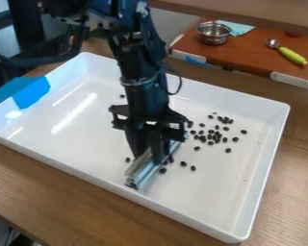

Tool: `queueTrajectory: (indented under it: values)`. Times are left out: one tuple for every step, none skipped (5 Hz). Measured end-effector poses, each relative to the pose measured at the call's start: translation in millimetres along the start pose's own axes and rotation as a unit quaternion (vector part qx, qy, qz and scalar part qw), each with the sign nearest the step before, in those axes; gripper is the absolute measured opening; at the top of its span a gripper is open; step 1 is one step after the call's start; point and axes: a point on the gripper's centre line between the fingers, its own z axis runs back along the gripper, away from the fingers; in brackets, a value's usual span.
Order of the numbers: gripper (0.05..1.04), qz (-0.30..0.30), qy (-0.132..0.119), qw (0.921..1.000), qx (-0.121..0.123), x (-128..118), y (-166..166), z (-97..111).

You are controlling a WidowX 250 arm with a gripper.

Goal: Sweep into pile

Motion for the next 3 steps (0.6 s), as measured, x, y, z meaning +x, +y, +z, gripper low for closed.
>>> queueTrajectory:
  values:
    - [0.343,-0.015,-0.014,0.9996,-0.020,-2,-15,6]
    - [0.343,-0.034,-0.035,0.9984,-0.028,-4,-18,20]
    - [0.343,-0.022,-0.025,0.9993,-0.016,-6,23,34]
